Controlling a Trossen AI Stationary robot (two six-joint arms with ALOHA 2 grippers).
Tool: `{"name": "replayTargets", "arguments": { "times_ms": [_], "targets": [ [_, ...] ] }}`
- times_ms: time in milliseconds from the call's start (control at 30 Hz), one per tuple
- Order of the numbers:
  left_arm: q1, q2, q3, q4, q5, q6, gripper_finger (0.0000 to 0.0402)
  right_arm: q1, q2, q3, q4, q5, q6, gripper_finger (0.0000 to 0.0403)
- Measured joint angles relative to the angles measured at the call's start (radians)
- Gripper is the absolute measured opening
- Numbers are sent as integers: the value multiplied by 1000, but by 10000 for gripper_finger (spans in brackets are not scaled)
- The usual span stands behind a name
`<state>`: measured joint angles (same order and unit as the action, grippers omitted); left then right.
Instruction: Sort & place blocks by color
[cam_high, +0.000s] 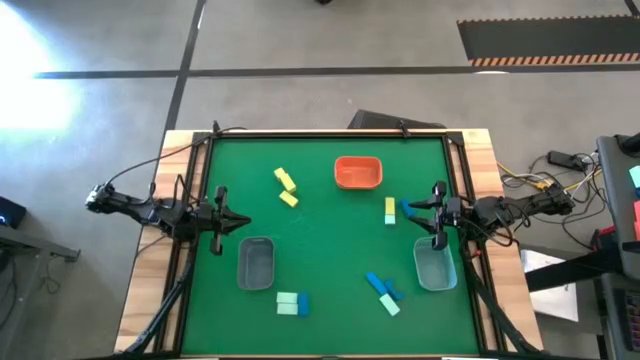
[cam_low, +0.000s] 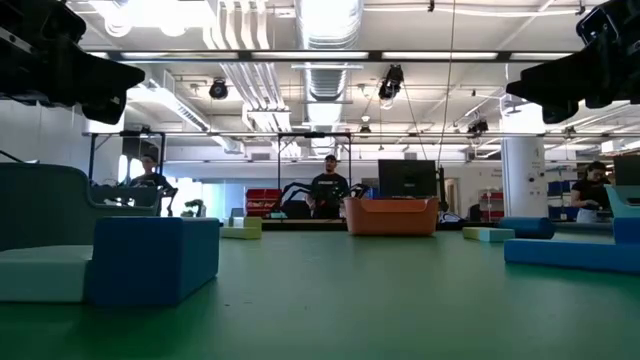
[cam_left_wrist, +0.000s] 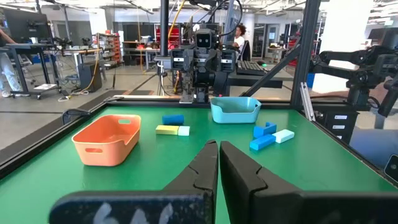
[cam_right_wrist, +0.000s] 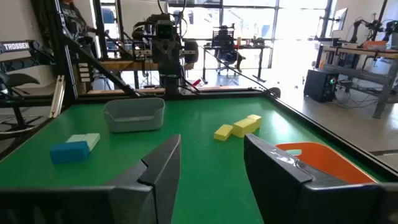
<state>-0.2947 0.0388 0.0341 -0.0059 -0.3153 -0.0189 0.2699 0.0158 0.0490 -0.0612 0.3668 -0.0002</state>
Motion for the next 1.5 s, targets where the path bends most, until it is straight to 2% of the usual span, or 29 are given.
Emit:
{"name": "replayTargets", "arguments": {
  "times_ms": [967, 1033, 1367, 1500],
  "targets": [
    [0, 0, 0, 4, 0, 0, 0, 0, 0, -2, 18, 1, 0, 164],
    [0, 1, -4, 39, -1, 0, 0, 0, 0, -5, 39, 1, 0, 164],
    [0, 0, -3, 436, -4, -1, 0, 0, 0, -5, 98, 1, 0, 164],
    [0, 0, -1, 496, -14, 27, 0, 0, 0, -5, 100, 1, 0, 164]
  ]
}}
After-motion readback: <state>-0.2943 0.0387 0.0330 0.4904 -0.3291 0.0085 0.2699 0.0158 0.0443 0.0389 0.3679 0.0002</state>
